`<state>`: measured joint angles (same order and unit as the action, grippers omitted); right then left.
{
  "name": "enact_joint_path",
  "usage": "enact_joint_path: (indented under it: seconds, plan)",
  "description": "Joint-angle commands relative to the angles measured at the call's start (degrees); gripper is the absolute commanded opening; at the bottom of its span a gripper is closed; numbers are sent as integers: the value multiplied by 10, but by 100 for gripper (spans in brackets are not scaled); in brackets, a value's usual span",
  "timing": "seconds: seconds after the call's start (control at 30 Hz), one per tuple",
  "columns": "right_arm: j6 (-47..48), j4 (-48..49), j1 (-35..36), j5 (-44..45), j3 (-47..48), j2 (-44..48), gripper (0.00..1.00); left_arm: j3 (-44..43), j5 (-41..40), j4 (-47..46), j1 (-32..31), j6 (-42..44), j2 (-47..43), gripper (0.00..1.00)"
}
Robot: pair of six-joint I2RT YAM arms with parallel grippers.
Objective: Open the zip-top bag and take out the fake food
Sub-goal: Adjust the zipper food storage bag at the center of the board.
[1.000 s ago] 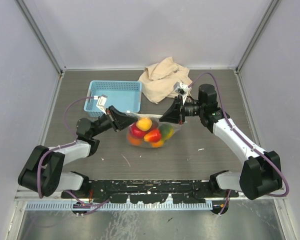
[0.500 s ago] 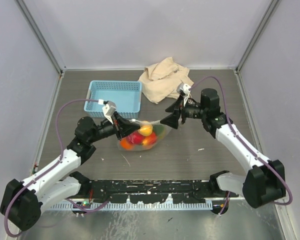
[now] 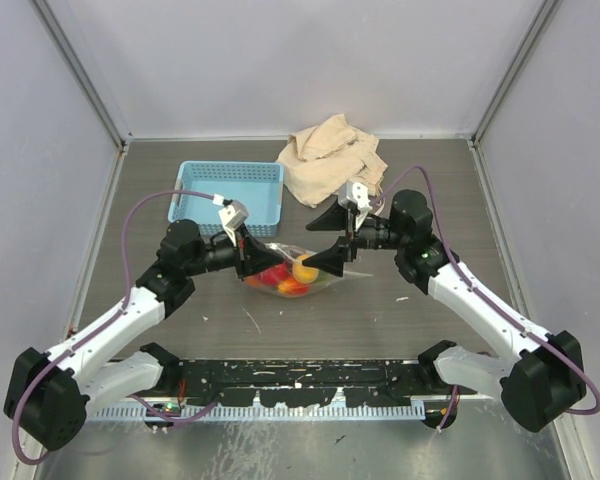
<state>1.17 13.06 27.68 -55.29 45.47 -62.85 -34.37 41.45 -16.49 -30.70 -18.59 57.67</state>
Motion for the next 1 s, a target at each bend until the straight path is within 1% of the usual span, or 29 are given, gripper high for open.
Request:
enact_joint_path:
  seconds: [0.0,0.1,0.23,0.37,0.47,0.6,0.67,0.7,0.9,0.97]
  plan:
    - [21,-6,15,12,37,-5,88,-15,3,11,-2,13,-33,0]
    - [28,1,32,12,51,-19,88,-12,2,4,-2,5,-26,0]
    - [67,-32,55,28,86,-56,86,-19,2,-2,-2,-6,-12,0]
    - [82,-36,82,47,108,-79,80,-35,-3,8,-2,-13,-2,0]
    - [99,-47,105,81,121,-92,75,-44,-3,14,-2,-22,2,0]
    - [119,-74,124,110,141,-108,63,-49,-5,20,-2,-30,3,0]
    - [119,-76,126,124,144,-109,51,-49,-7,22,-2,-31,3,0]
    - [118,-76,127,127,143,-109,47,-50,-6,21,-2,-33,4,0]
    - [121,-66,130,138,137,-101,35,-53,-5,23,-2,-46,13,0]
    - [123,-66,131,140,135,-102,33,-53,-5,23,-2,-49,14,0]
